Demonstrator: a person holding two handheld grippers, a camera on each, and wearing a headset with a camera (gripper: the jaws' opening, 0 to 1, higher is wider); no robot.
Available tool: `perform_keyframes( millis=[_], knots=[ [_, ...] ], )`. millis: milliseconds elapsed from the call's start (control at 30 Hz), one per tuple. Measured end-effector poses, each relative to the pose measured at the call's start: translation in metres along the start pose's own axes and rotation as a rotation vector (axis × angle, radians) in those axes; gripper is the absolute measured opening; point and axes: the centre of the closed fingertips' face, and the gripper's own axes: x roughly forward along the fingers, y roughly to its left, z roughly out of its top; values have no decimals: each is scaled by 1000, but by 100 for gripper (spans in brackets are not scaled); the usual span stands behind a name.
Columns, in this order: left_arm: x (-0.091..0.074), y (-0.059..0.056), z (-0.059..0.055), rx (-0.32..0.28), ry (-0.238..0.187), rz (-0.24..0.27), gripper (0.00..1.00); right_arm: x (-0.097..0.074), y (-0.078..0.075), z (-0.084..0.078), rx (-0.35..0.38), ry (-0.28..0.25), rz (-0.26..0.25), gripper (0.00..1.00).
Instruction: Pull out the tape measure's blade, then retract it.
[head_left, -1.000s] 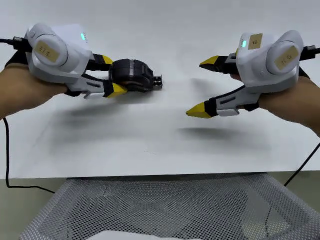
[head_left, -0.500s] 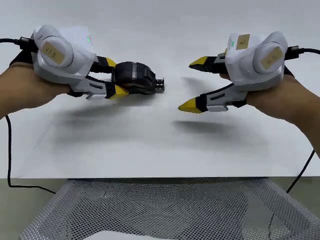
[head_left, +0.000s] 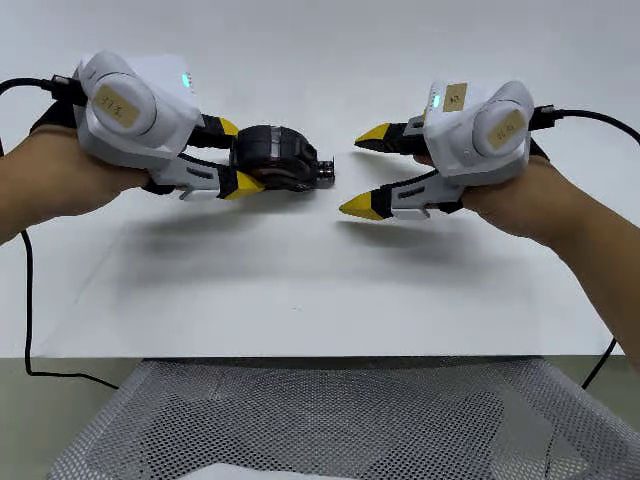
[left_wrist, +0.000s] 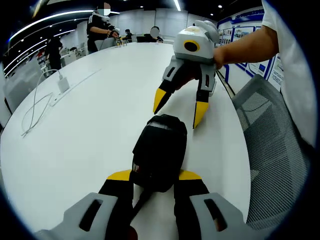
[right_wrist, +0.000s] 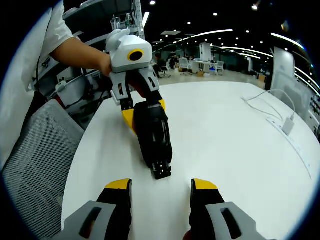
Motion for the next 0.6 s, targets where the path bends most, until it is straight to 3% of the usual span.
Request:
perform_keyframes(
  millis=[600],
  knots=[
    [0,1,-1,-2,13,-19,27,20,-1,10,-75,-45,38,22]
  ],
)
